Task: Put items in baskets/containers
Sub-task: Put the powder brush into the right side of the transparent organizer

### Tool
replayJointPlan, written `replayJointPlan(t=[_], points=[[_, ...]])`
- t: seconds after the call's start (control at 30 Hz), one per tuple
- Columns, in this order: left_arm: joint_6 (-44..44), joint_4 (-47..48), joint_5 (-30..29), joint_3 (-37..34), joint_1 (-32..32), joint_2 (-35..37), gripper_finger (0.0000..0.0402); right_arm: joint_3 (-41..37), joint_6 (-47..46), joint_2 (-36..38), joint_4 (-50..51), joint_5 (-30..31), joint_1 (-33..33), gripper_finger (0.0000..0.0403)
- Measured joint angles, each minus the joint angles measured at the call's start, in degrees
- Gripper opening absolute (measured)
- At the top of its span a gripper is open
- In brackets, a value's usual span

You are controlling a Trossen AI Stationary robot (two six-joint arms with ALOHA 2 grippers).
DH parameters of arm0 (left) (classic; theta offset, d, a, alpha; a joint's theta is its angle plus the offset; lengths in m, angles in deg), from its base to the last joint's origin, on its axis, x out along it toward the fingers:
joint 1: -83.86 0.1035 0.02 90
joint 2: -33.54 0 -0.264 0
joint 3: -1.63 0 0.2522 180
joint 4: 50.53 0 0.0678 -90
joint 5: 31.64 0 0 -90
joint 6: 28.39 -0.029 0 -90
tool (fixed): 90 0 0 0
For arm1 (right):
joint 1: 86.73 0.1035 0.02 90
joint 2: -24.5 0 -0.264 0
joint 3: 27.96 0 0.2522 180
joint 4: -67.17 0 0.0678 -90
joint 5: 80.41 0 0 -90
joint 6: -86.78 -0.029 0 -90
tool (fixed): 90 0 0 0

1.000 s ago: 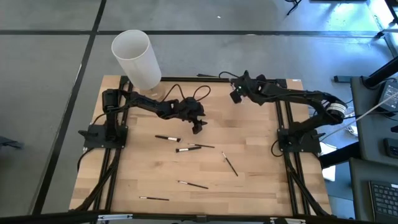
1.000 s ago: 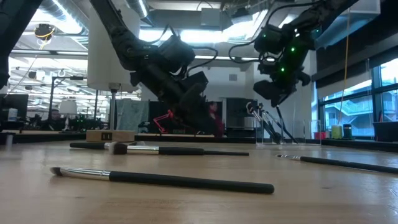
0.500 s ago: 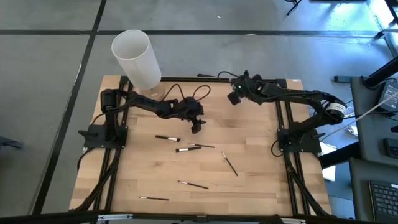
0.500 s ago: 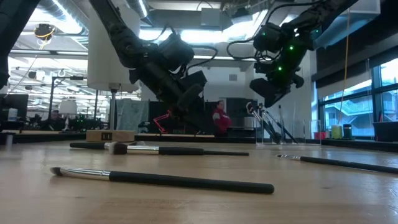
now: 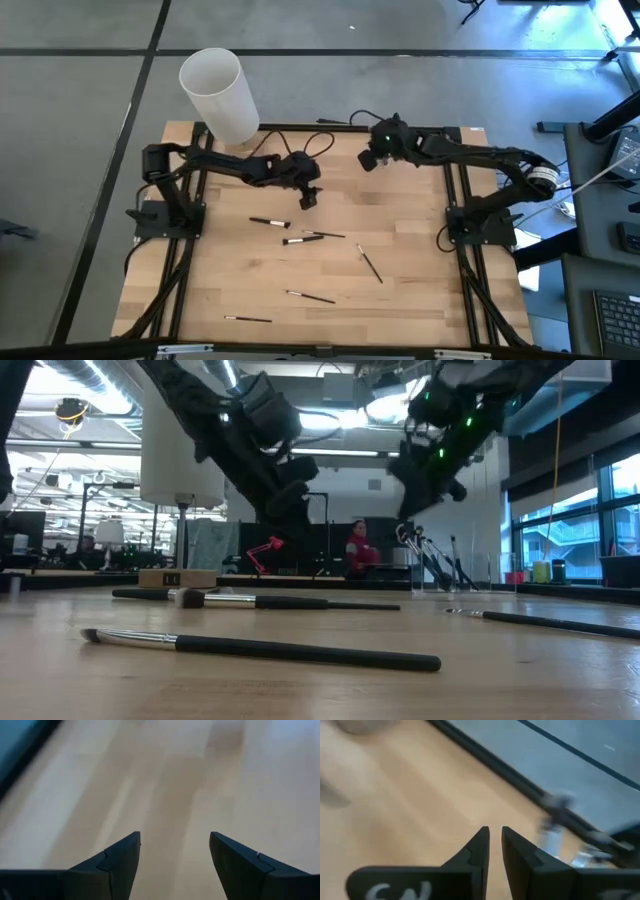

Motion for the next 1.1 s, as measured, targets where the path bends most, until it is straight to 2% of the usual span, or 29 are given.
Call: replayJointPlan(t=[0.1, 0.27, 0.43, 0.53, 0.7, 0.77, 0.9, 1.0, 1.1], points=[[-1.04, 7.68, -6.16, 0.00, 0.00, 4.21, 0.0235, 0.00, -1.26, 3.65, -0.10, -0.38, 5.57, 0.0052], [-0.17, 15.14, -14.40, -0.01, -1.30, 11.41, 0.0235, 0.02, -3.46, 6.75, -1.77, 6.69, 19.23, 0.0052], [0.51, 12.97, -15.38, -3.27, -5.00, 17.62, 0.0235, 0.02, -7.68, 5.14, -1.55, 10.66, 30.33, 0.0052], [1.07, 12.45, -15.04, -4.74, -7.15, 20.36, 0.0235, 0.02, -11.48, 2.58, 0.58, 9.66, 35.02, 0.0052], [2.72, 12.29, -15.47, -5.66, -9.22, 23.09, 0.0235, 0.00, -15.57, -2.75, 1.97, -3.33, 38.42, 0.0052], [2.65, 12.28, -16.14, -5.66, -9.57, 23.77, 0.0235, 0.00, -16.59, -4.26, 0.56, -5.86, 39.42, 0.0051], [-0.15, 12.15, -18.35, -5.66, -9.19, 24.10, 0.0235, 2.49, -21.94, -6.83, 1.46, -5.44, 41.89, 0.0043], [-1.72, 12.88, -20.61, -5.66, -8.21, 24.10, 0.0235, 7.38, -26.27, -9.84, 9.81, -3.82, 42.10, 0.0028], [-2.43, 15.89, -21.73, -5.66, -7.03, 24.10, 0.0235, 14.26, -26.07, -14.81, 19.65, -3.70, 41.99, 0.0012]])
